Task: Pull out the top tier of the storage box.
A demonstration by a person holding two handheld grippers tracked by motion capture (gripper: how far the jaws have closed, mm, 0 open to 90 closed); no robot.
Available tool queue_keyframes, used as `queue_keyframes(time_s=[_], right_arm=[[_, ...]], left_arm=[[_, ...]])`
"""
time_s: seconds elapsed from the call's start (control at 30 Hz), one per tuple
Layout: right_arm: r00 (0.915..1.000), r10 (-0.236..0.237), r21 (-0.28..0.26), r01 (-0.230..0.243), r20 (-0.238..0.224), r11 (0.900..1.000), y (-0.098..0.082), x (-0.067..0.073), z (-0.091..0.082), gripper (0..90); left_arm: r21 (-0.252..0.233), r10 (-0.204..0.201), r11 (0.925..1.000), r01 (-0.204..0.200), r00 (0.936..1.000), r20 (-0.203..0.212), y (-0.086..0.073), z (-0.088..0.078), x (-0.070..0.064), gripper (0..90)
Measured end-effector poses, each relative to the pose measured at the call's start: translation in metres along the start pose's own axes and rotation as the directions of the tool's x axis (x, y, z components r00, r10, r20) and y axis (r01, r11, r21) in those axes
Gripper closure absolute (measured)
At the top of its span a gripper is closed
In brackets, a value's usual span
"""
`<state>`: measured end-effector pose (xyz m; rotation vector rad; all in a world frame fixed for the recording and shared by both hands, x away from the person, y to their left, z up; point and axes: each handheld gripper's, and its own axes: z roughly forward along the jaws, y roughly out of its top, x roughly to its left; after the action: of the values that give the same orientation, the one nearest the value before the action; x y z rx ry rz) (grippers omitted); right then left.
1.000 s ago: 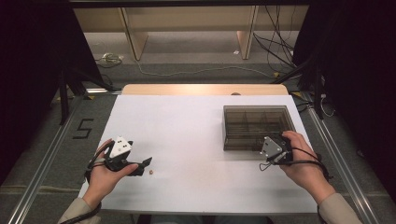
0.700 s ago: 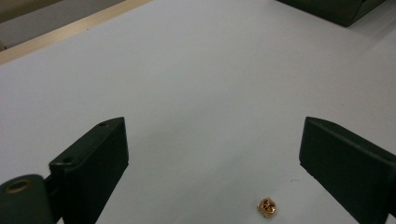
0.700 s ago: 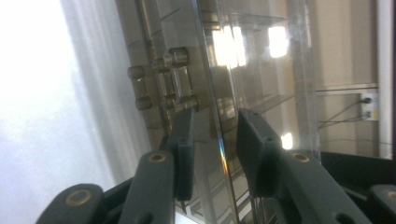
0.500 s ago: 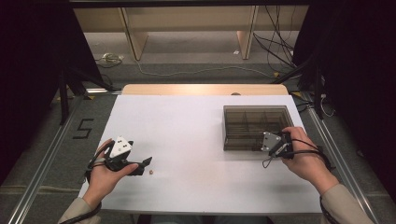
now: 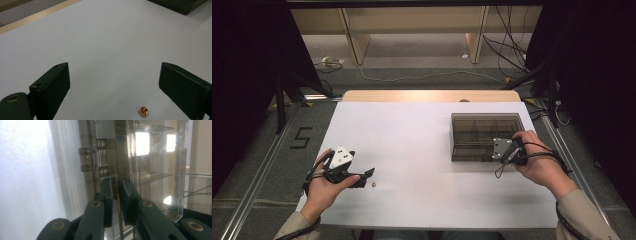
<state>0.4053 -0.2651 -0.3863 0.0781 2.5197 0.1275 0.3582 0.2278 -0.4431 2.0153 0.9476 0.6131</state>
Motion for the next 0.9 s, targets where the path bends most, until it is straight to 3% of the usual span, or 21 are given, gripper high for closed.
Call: queue_keyframes(time_s=[0.27,0.9], right_arm=[[0.9989,-0.005,-0.020,0.004,-0.047,1.000,-0.002,-0.002,-0.003,84.0],[0.9971,-0.031,-0.033,0.029,-0.069,0.999,-0.002,0.005,-0.010,84.7]], left_arm=[[-0.002,0.001,1.0000,-0.001,1.0000,-0.003,0.000,0.000,0.000,10.6],[-0.004,-0.001,1.0000,0.001,1.0000,-0.007,0.000,0.000,0.000,11.1]])
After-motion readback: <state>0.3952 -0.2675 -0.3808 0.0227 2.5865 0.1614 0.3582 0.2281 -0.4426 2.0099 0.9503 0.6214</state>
